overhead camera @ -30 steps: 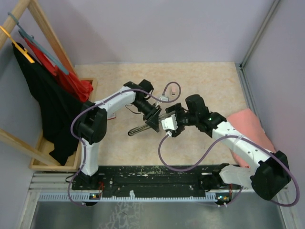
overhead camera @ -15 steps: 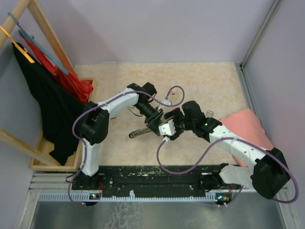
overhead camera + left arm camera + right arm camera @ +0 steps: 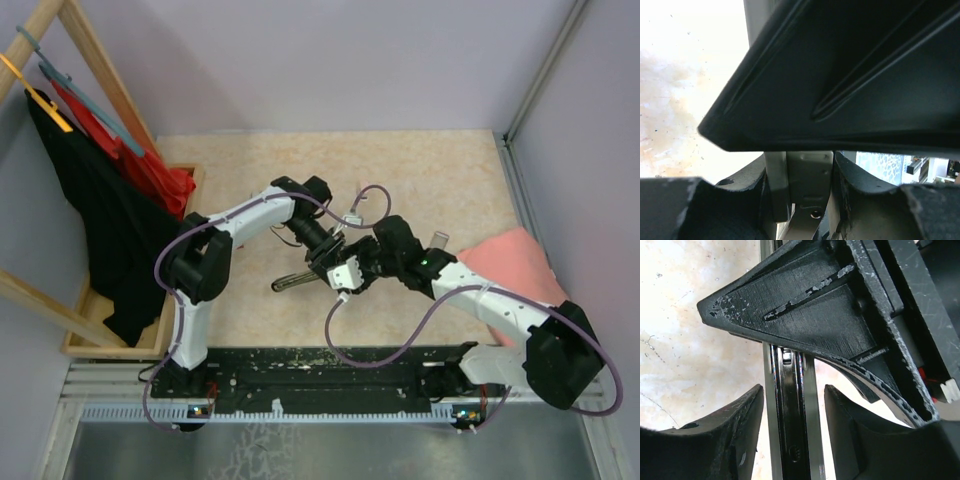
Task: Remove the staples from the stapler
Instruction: Place the stapler at the corner of the board.
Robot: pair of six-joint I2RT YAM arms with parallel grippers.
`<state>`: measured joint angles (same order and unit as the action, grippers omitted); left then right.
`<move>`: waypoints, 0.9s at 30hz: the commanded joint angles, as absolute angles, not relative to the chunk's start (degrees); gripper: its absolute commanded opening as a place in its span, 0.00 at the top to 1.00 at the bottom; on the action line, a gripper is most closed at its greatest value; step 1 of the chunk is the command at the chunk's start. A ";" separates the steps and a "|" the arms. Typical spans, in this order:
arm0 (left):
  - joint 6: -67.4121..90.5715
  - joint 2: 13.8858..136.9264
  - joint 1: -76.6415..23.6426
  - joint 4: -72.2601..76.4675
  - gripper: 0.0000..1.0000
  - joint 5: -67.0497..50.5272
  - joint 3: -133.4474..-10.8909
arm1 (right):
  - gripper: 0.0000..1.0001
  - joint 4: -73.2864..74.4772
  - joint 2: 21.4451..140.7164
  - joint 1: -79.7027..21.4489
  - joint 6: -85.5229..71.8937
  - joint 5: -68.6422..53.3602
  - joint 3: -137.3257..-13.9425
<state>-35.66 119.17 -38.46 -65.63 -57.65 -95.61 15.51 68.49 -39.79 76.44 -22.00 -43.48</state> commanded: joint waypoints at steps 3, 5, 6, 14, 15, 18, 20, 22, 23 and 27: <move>-37.95 119.27 -39.11 -67.85 1.00 -61.08 -97.65 | 0.52 12.39 69.28 -41.30 75.92 -20.64 -42.93; -37.98 119.33 -39.11 -67.94 1.00 -61.07 -97.63 | 0.58 12.41 69.18 -41.28 75.89 -20.75 -42.89; -38.03 119.42 -39.11 -67.87 1.00 -61.08 -97.64 | 0.63 12.43 69.11 -41.31 75.92 -20.92 -42.85; -37.52 119.22 -39.03 -67.74 0.79 -59.90 -98.04 | 1.00 13.24 68.15 -41.34 75.18 -23.10 -42.97; -37.36 119.04 -38.96 -67.50 0.72 -59.65 -98.00 | 1.00 12.87 68.05 -41.31 74.50 -23.23 -43.12; -37.27 118.68 -38.69 -67.29 0.52 -59.57 -98.00 | 1.00 11.66 67.43 -41.38 71.32 -23.32 -43.94; -37.25 118.53 -38.42 -67.11 0.44 -59.50 -98.05 | 1.00 10.62 67.10 -41.35 69.08 -23.23 -44.64; -37.27 118.24 -38.09 -67.08 0.37 -59.50 -97.93 | 1.00 9.53 66.77 -41.28 67.17 -23.10 -45.05; -37.28 118.17 -37.94 -66.99 0.35 -59.58 -97.91 | 1.00 9.05 66.62 -41.33 66.42 -23.02 -45.16; -37.20 117.66 -37.54 -66.77 0.26 -59.76 -97.82 | 1.00 7.72 66.19 -41.29 65.00 -22.79 -45.19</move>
